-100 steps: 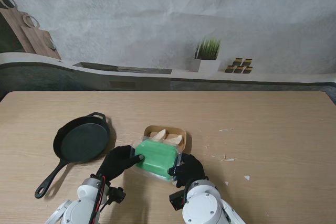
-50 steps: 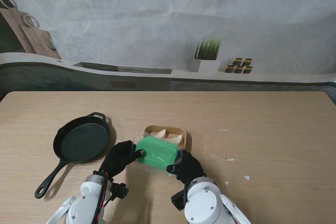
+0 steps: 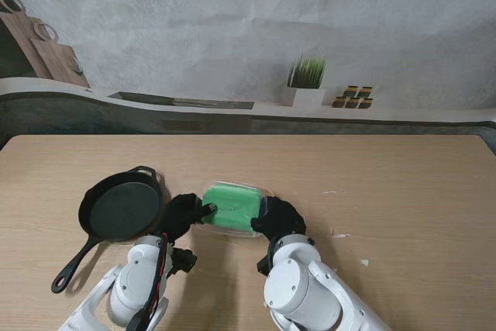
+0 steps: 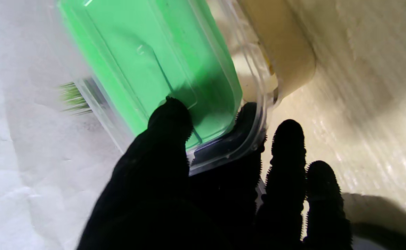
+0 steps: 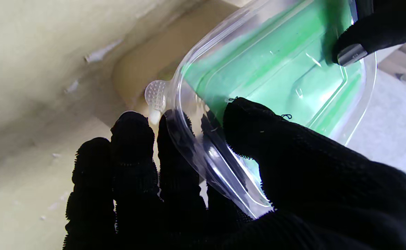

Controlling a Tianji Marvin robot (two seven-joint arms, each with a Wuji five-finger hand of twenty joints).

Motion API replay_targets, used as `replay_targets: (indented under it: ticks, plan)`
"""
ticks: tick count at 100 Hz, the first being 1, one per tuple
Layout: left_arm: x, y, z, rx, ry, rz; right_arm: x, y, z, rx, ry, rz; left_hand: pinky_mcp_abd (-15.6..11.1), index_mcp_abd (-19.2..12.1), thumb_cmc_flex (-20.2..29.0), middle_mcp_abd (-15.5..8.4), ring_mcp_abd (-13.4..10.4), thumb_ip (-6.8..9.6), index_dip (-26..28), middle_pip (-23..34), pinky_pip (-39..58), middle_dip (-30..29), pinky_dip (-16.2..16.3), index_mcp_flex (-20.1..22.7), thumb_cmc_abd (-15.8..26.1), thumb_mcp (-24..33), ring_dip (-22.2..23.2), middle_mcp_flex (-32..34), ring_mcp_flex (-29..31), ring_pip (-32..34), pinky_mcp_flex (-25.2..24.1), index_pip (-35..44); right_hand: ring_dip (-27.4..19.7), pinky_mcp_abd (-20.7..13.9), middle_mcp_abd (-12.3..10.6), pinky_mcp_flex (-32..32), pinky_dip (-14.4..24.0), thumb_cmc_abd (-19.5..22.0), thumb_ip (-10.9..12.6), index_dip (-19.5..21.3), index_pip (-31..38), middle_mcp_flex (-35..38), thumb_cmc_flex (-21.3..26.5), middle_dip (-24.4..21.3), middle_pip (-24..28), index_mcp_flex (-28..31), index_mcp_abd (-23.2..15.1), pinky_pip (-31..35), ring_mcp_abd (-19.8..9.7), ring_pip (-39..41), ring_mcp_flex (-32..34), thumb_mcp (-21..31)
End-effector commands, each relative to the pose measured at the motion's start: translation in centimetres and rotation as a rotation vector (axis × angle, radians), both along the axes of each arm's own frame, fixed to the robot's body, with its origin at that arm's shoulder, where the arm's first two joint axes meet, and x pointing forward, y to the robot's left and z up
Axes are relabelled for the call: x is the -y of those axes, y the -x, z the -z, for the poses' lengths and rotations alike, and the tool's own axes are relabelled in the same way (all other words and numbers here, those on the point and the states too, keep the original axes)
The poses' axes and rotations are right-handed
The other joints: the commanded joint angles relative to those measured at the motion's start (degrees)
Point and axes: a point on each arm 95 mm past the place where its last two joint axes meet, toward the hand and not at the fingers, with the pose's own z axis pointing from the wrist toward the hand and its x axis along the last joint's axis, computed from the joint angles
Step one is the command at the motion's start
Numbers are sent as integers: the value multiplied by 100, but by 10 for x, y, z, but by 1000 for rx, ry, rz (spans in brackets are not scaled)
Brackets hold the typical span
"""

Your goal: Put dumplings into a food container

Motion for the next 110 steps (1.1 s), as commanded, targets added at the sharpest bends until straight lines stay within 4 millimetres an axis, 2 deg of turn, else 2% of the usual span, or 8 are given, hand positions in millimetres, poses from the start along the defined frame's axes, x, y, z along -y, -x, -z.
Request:
replay_targets:
  ticks: [1, 13, 28, 47, 61, 75, 84, 110]
  plan:
    - [2, -9, -12, 15, -14, 10, -1, -10, -11, 16, 10, -11, -83, -265, 156, 24, 79, 219, -111, 53, 77, 1, 136, 422, -9, 595, 89, 179, 80, 136, -77, 93, 103, -88, 391, 175, 216, -83, -198, 133, 82, 391, 137, 335, 577, 334, -173, 373, 577, 364, 425, 141]
    - [-2, -21, -16, 1, -93, 15, 1, -24, -14, 13, 85, -19, -18, -307, -379, 87, 195, 157, -388, -5, 198, -106, 148, 653, -208, 1137, 77, 301, 182, 200, 4, 49, 38, 130, 512, 450, 365, -85, -229, 334, -8, 653, 59, 964, 456, 565, -45, 471, 677, 633, 734, 195]
    - [-6, -31, -17, -31, -145, 27, 0, -36, -13, -16, 73, 11, -75, -257, -1023, 127, 187, 164, -629, -228, 146, -317, 43, 575, -302, 1456, 33, 47, -17, 105, -91, -337, 16, 450, 760, 898, 451, -240, -225, 412, -27, 1026, 196, 1127, 494, 860, 121, 642, 770, 898, 1237, 426]
    - [-5, -32, -12, -22, -152, 32, -5, -38, -10, -109, -76, 103, -232, -108, -2003, -225, -285, 373, -1785, -1304, -516, -1512, -79, -266, -146, 1262, -442, -1706, -1249, -931, -262, -2555, -30, 629, 1050, 1100, 503, -353, -260, 613, -85, 1216, 288, 1347, 531, 993, 344, 731, 791, 1164, 1507, 716]
    - [-7, -30, -10, 19, -157, 54, -6, -39, -9, -181, -184, 155, -324, -258, -2201, -611, -855, 439, -2612, -1936, -2265, -2399, -594, -1587, -65, 646, -1532, -3258, -2233, -2485, -272, -3569, -78, 650, 1112, 1199, 579, -559, -315, 778, -93, 1275, 275, 1426, 501, 1069, 258, 792, 750, 1244, 1602, 1036]
    - [-15, -29, -12, 129, -176, 74, -4, -42, -9, -236, -246, 185, -467, -655, -2294, -902, -1233, 515, -2872, -2306, -3353, -3012, -654, -2345, 49, 232, -2197, -4086, -2659, -3409, -298, -3718, -88, 642, 1114, 1193, 587, -589, -336, 836, -81, 1278, 284, 1413, 487, 1082, 225, 786, 718, 1259, 1584, 1120]
    - [-24, -26, -17, 194, -187, 94, -1, -44, -9, -256, -258, 193, -459, -942, -2301, -983, -1362, 537, -2839, -2359, -3972, -3176, -755, -2442, 126, 110, -2370, -4201, -2688, -3666, -267, -3553, -86, 609, 1091, 1185, 593, -562, -357, 885, -75, 1257, 264, 1411, 495, 1053, 209, 785, 681, 1282, 1579, 1130]
    - [-37, -10, -27, 307, -170, 110, 5, -46, -13, -320, -352, 221, -413, -886, -2309, -966, -1378, 545, -2837, -2341, -4383, -3233, -629, -2383, 257, 32, -2430, -4154, -2655, -3848, -256, -3457, -112, 586, 1076, 1246, 640, -495, -369, 975, -109, 1290, 253, 1438, 502, 1033, 300, 834, 656, 1312, 1633, 1113]
